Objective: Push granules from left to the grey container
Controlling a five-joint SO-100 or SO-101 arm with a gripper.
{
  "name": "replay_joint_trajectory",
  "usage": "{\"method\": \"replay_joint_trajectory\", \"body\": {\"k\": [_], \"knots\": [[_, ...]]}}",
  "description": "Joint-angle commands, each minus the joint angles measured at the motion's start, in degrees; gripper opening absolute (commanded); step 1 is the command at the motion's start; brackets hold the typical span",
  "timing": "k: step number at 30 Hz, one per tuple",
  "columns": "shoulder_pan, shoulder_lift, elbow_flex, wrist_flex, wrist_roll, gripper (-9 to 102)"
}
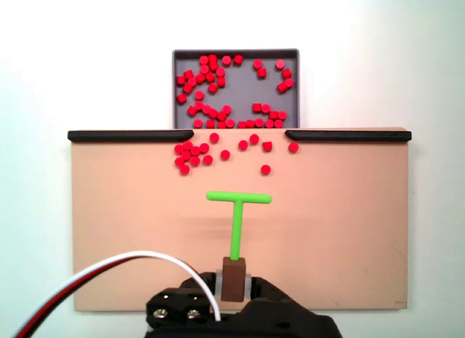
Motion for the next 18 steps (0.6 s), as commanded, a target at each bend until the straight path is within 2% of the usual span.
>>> {"method": "replay_joint_trajectory", "body": {"k": [1,18], "knots": [[-0.4,1.0,-1.1,-0.3,-0.1,0],[-0.3,0.9,-1.1,-0.3,-0.3,0]]}}
